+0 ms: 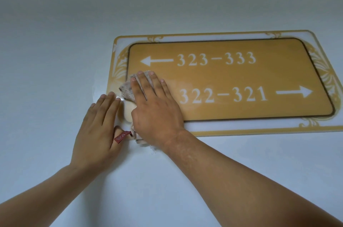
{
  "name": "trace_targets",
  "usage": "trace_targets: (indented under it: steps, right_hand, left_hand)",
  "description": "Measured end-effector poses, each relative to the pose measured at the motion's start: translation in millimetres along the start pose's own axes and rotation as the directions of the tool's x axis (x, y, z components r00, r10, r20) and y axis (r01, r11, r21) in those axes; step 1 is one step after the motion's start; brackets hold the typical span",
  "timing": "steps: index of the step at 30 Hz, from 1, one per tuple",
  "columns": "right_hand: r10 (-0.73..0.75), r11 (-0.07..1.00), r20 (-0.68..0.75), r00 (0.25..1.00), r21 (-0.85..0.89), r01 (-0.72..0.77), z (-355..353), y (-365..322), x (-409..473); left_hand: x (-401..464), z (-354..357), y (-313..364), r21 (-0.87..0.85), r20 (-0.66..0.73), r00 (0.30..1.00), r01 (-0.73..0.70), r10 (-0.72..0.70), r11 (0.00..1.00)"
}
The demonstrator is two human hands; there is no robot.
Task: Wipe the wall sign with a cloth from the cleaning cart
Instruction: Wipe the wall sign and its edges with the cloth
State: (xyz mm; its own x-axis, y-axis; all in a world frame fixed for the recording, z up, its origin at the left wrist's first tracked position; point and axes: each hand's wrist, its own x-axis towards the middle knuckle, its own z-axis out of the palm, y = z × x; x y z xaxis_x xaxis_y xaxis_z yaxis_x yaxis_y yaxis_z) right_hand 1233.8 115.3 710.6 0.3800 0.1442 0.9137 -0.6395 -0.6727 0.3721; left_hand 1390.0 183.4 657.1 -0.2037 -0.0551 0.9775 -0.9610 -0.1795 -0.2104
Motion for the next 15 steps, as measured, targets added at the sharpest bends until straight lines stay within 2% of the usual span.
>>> trace_targets:
  steps: [15]
  right_hand:
    - [0.046, 0.999, -0.016, 0.999, -0.016, -0.046, -10, 39, -22]
  left_hand:
    - [-1, -1, 8, 0.013, -0.033, 0.998, 0.05, -0.049, 0.999]
